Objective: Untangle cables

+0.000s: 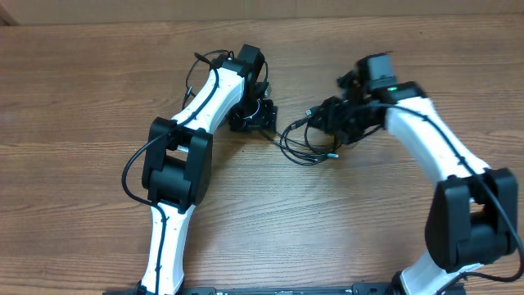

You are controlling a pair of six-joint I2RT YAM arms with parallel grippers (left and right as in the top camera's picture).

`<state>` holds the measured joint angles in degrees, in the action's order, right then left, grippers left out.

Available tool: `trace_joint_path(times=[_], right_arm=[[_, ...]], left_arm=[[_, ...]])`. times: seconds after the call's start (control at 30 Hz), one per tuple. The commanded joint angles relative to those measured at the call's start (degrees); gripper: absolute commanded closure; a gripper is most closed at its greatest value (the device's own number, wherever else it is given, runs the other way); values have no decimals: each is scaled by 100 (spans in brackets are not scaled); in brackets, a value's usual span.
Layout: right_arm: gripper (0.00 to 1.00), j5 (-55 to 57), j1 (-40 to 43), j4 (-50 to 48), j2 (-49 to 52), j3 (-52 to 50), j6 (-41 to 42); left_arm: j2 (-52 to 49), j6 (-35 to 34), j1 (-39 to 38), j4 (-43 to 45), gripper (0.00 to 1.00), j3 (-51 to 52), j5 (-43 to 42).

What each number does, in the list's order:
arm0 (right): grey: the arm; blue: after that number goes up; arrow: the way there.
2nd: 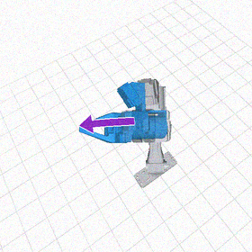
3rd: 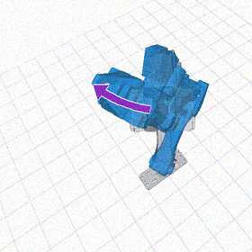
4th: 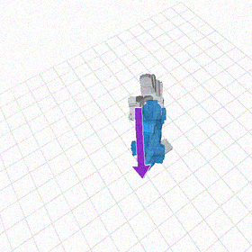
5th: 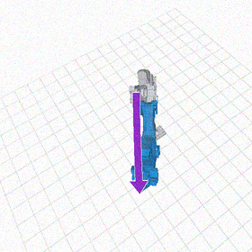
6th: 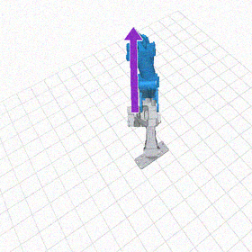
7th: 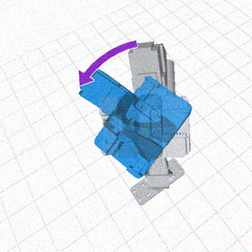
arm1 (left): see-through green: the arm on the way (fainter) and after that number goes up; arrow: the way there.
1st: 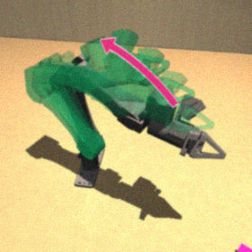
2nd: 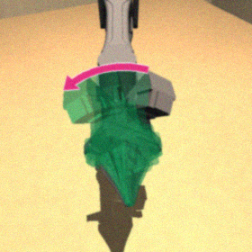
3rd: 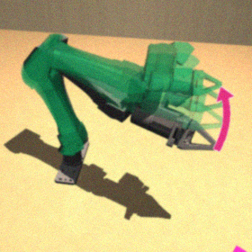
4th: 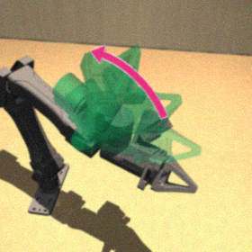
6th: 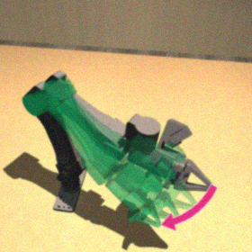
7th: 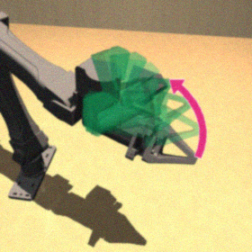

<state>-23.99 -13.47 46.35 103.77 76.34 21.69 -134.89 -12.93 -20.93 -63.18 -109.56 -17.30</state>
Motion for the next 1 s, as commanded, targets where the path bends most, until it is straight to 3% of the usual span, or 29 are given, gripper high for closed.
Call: trace_joint_path(times=[0.0,0.07,0.2,0.4,0.53,0.67,0.83,0.97], right_arm=[[56,1633,-407,-131,20,-28,564],[61,1803,-525,-173,20,-28,669],[75,1867,-752,-348,133,-33,686],[76,2033,-881,-669,693,-33,688],[69,2000,-881,-780,1130,-31,933],[69,2133,-901,-990,1145,-33,981],[74,2341,-909,-909,1263,-33,938],[74,2739,-909,-649,1311,-33,938]], left_arm=[[20,116,-4,-87,83,68,345],[20,118,-4,-138,84,68,444],[20,136,-4,-146,76,68,417],[20,138,-4,-149,60,68,417],[20,138,-4,-157,53,68,417],[20,138,-4,-151,41,68,417],[20,136,-4,-151,10,68,420],[20,133,-4,-155,0,68,417]])
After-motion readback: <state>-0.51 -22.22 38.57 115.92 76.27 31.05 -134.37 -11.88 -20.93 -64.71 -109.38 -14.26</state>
